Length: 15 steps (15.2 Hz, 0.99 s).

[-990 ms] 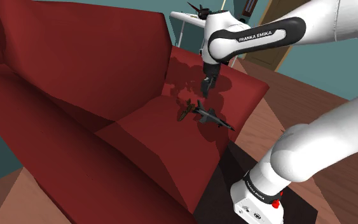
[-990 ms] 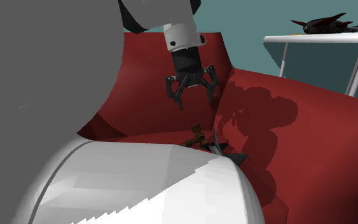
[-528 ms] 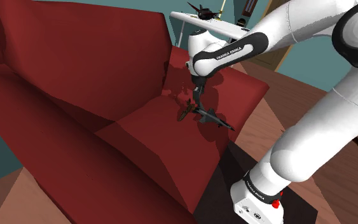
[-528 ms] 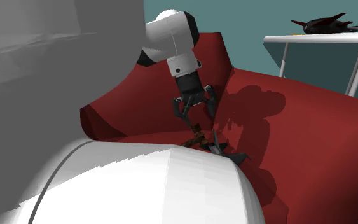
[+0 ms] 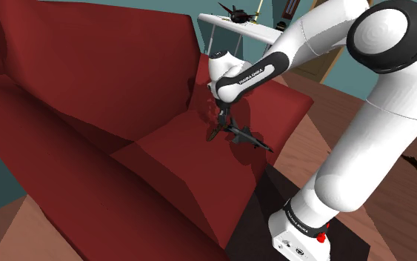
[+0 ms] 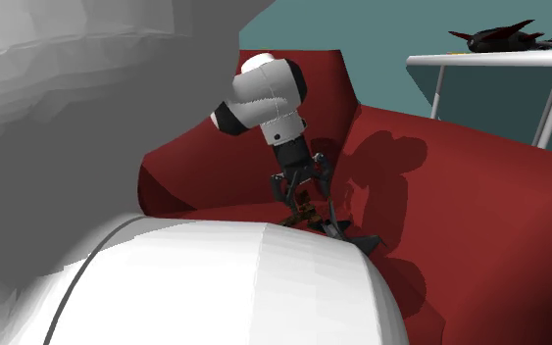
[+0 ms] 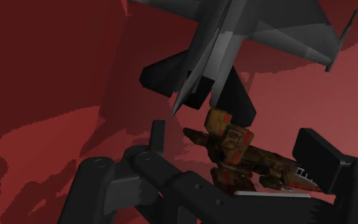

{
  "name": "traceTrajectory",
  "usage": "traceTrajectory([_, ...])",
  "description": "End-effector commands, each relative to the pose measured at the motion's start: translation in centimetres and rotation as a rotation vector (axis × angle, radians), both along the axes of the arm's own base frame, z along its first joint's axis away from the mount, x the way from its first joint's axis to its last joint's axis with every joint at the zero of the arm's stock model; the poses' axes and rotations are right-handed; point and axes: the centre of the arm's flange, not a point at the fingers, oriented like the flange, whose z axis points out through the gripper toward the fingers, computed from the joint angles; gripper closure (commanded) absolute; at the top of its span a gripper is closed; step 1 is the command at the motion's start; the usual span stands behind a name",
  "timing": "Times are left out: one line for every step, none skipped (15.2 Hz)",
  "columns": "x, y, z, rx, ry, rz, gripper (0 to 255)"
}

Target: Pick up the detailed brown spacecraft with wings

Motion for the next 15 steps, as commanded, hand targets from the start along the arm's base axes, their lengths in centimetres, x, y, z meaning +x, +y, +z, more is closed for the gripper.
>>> traceTrajectory([0.07,-0.02,-1.07,0.0,0.0,0.001,0])
traceTrajectory([0.07,-0.02,-1.6,0.0,0.0,0.001,0])
traceTrajectory([0.07,-0.02,-1.91,0.0,0.0,0.001,0])
traceTrajectory([0.07,-0.02,-1.91,0.0,0.0,0.001,0])
traceTrajectory([0.03,-0.04,-1.95,0.0,0.0,0.001,255])
traceTrajectory([0.06,-0.04,-1.95,0.0,0.0,0.001,255])
traceTrajectory([0.07,-0.06,-1.97,0.0,0.0,0.001,255])
traceTrajectory([0.07,-0.06,-1.97,0.0,0.0,0.001,255])
traceTrajectory([0.07,-0.07,-1.97,0.0,0.0,0.001,255])
traceTrajectory([0.04,-0.05,-2.02,0.0,0.0,0.001,255])
traceTrajectory([0.03,-0.04,-2.01,0.0,0.0,0.001,255])
traceTrajectory([0.05,-0.03,-2.0,0.0,0.0,0.001,255])
traceTrajectory([0.08,-0.02,-2.02,0.0,0.0,0.001,255])
traceTrajectory([0.07,-0.02,-1.91,0.0,0.0,0.001,255])
traceTrajectory([0.07,-0.02,-1.38,0.0,0.0,0.001,255])
